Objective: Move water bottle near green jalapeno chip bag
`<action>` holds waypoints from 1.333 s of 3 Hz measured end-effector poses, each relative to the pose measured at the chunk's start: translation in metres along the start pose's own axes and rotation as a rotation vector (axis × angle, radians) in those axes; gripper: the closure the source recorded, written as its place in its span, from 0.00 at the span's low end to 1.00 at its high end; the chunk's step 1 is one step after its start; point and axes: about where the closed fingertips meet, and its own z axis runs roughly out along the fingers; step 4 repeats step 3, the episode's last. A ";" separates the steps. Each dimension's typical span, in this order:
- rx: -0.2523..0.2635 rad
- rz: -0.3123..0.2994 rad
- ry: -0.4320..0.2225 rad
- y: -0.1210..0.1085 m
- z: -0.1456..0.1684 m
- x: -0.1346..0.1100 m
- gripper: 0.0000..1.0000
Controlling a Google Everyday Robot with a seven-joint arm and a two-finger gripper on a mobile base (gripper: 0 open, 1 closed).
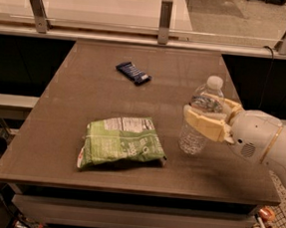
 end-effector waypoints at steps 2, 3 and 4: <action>-0.004 -0.003 0.001 0.002 0.002 -0.001 0.15; -0.007 -0.005 0.001 0.004 0.003 -0.002 0.00; -0.007 -0.005 0.001 0.004 0.003 -0.002 0.00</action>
Offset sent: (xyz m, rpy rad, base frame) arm 0.0000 0.0001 0.0000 -0.0001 0.0000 0.0001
